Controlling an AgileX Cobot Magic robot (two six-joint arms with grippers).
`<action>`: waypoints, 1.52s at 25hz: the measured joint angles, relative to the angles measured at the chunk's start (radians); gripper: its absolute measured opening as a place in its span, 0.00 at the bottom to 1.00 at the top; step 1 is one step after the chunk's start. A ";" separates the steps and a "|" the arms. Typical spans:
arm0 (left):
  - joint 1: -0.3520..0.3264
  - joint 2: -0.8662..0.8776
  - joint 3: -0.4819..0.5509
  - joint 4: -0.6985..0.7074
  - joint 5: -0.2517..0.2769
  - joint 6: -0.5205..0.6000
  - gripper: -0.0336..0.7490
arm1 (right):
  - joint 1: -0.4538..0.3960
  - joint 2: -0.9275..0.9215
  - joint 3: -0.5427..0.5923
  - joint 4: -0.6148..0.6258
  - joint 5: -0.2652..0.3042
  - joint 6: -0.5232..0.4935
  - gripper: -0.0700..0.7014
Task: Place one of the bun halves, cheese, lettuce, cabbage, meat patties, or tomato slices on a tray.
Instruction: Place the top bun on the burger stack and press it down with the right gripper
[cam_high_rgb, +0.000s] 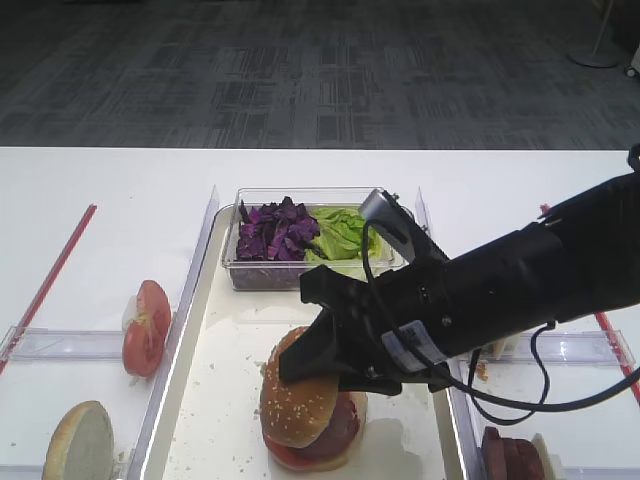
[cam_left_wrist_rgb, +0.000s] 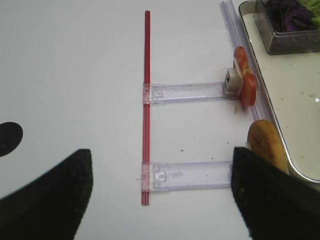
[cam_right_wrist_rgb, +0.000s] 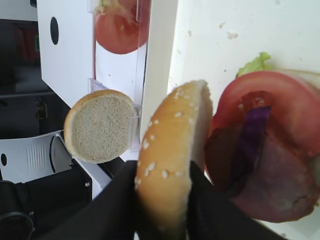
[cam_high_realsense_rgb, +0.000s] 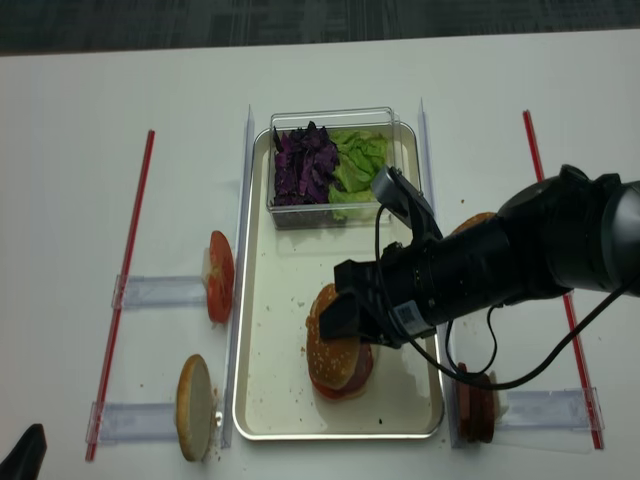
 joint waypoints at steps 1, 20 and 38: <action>0.000 0.000 0.000 0.000 0.000 0.000 0.71 | 0.000 0.000 0.000 -0.006 -0.002 0.004 0.44; 0.000 0.000 0.000 0.000 0.000 0.000 0.71 | -0.034 0.000 0.000 -0.076 0.021 0.042 0.55; 0.000 0.000 0.000 0.000 0.000 0.000 0.71 | -0.136 -0.014 0.000 -0.158 0.071 0.066 0.55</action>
